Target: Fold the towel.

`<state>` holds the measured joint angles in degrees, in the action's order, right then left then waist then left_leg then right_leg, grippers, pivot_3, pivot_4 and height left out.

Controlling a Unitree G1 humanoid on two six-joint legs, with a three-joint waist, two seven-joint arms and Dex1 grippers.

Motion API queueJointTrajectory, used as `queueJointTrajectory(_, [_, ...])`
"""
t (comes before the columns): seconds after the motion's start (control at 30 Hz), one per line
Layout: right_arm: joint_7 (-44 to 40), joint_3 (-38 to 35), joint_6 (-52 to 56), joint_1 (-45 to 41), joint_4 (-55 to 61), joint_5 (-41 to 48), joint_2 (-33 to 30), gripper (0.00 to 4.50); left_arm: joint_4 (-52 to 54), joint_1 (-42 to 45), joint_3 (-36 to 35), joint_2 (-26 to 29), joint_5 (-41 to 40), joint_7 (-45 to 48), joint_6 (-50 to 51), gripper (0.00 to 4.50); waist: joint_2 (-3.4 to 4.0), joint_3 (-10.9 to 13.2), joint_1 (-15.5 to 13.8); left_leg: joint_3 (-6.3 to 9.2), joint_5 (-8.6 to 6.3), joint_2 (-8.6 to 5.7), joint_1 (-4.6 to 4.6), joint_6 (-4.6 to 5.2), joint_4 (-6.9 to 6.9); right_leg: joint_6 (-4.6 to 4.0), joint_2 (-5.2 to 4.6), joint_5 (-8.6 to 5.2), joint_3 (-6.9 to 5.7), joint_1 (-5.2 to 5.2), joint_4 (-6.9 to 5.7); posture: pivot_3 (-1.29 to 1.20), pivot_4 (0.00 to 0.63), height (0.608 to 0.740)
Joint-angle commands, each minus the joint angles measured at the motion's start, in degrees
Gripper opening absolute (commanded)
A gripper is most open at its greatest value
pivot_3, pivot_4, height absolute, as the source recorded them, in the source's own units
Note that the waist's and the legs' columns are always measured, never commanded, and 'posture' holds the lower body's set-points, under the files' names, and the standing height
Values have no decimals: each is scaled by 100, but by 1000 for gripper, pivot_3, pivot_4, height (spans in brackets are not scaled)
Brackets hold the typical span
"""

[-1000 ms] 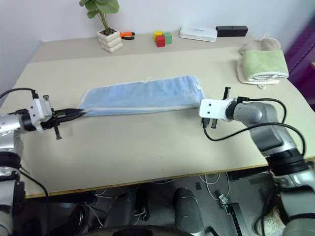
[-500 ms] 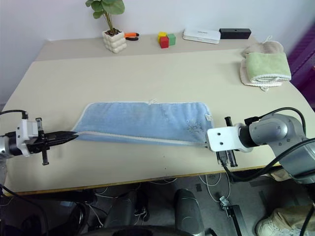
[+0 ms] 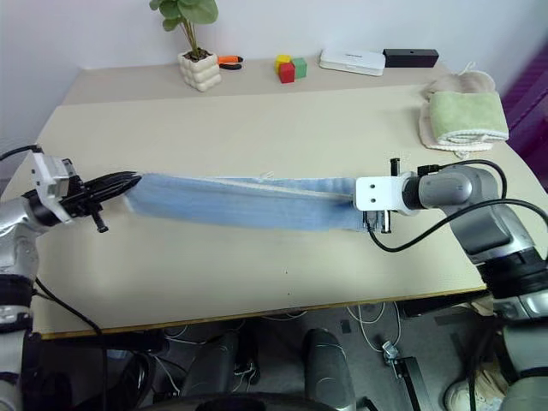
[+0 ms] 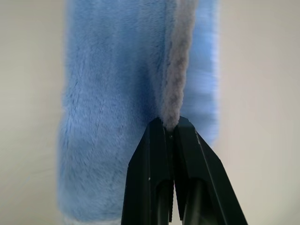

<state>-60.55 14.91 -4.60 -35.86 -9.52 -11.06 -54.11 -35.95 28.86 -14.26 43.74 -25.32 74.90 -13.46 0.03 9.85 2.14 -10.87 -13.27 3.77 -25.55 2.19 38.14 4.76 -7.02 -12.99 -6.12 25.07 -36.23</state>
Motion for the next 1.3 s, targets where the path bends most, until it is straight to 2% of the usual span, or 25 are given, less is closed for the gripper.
queueJointTrajectory(0.03, [478, 141, -561, -569, -791, -532, 258, 83, -739, 421, -58, -73, 198, -121, -298, 0, 0, 0, 21, -2, 2, -1, 0, -2, 0, 1, 3, 0, 0, 0, 0, 0, 150, 740])
queueJointTrajectory(0.23, [1025, 378, -1216, -1185, -1827, -1016, 670, 83, -1690, 878, -41, -298, 495, -315, -677, 0, -1, 1, 36, -20, 9, 0, 0, -11, -1, 8, 11, 1, 0, 0, -6, 0, 150, 740])
queueJointTrajectory(0.4, [1141, 439, -1509, -1309, -2244, -1126, 832, 83, -2217, 1106, -17, -349, 719, -444, -837, 0, -1, 1, 33, -20, 11, 1, 1, -14, -1, 8, 12, 1, 0, 0, -8, 0, 150, 740])
queueJointTrajectory(0.7, [1259, 403, -1543, -1339, -2534, -1174, 1061, 83, -2795, 1329, -19, -493, 921, -833, -259, 0, -1, 1, 38, -19, 11, 1, 2, -14, -1, 9, 13, 1, 0, 0, -12, 0, 150, 740])
queueJointTrajectory(0.73, [1212, 366, -1469, -1361, -2566, -1099, 1117, 323, -2798, 1337, -39, -504, 900, -805, -183, 0, -1, 1, 39, -19, 11, 0, 1, -14, -1, 9, 13, 1, 0, 0, -12, 0, 150, 740])
queueJointTrajectory(0.8, [1298, 307, -1401, -1433, -2634, -1045, 1218, 966, -2766, 1316, -31, -519, 941, -856, -219, 663, -1, 1, 45, -19, 11, 0, 3, -14, 0, 10, 13, 1, 0, -1, -12, 0, 150, 740])
queueJointTrajectory(0.87, [1415, 319, -1427, -1478, -2686, -1125, 1234, 1906, -2748, 1317, -83, -531, 913, -882, -260, 1447, -1, 1, 44, -19, 12, 1, 3, -15, -1, 10, 13, 1, 0, 0, -13, 0, 150, 740])
queueJointTrajectory(1.0, [1592, 311, -1412, -1480, -2760, -1172, 1243, 4072, -2776, 1360, -167, -494, 906, -1055, -294, 3612, -1, 1, 37, -18, 12, 1, 2, -15, 0, 10, 13, 1, 0, 0, -15, 0, 150, 740])
queueJointTrajectory(1.03, [1645, 309, -1426, -1465, -2747, -1177, 1240, 4498, -2769, 1362, -176, -486, 911, -1091, -302, 4113, -1, 1, 37, -18, 12, 1, 2, -15, 0, 10, 13, 1, 0, -1, -15, 0, 150, 740])
queueJointTrajectory(1.07, [1688, 294, -1397, -1451, -2722, -1172, 1243, 4500, -2768, 1386, -195, -464, 914, -1180, -287, 4471, -1, 1, 38, -17, 12, 1, 3, -15, 0, 10, 13, 1, 0, -1, -15, 0, 150, 740])
queueJointTrajectory(1.13, [1753, 227, -1341, -1431, -2673, -1093, 1263, 4500, -2749, 1424, -260, -437, 815, -1105, -101, 4471, -1, 1, 41, -17, 12, 1, 3, -15, 0, 10, 13, 1, 0, -1, -16, 0, 150, 740])
queueJointTrajectory(1.17, [1620, 41, -1052, -1387, -2551, -771, 1356, 4500, -2726, 1454, -347, -419, 730, -1183, 31, 4471, -1, 1, 41, -18, 12, 1, 3, -15, 0, 10, 13, 1, 0, 0, -16, 0, 150, 740])
queueJointTrajectory(1.2, [1521, -92, -839, -1349, -2460, -535, 1425, 4500, -2709, 1467, -409, -411, 676, -1241, 114, 3878, -1, 1, 44, -18, 12, 1, 3, -15, 0, 10, 13, 1, 0, 0, -16, 0, 150, 740])
queueJointTrajectory(1.23, [1570, -349, -534, -1282, -2299, -247, 1512, 4500, -2580, 1450, -489, -409, 561, -1199, 225, 3540, -2, 1, 44, -16, 12, 1, 3, -15, -1, 10, 13, 1, 0, -1, -16, 0, 150, 740])
queueJointTrajectory(1.27, [1618, -528, -314, -1228, -2168, -68, 1569, 3942, -2479, 1432, -549, -410, 488, -1154, 308, 2968, -2, 1, 43, -16, 13, 1, 3, -16, -1, 10, 14, 1, 0, -1, -16, 0, 150, 740])
queueJointTrajectory(1.3, [1660, -658, -147, -1167, -2034, 49, 1603, 3642, -2382, 1416, -595, -419, 438, -1159, 372, 2482, -2, 1, 39, -14, 13, 1, 3, -16, 0, 10, 14, 2, 0, -1, -18, 0, 150, 740])
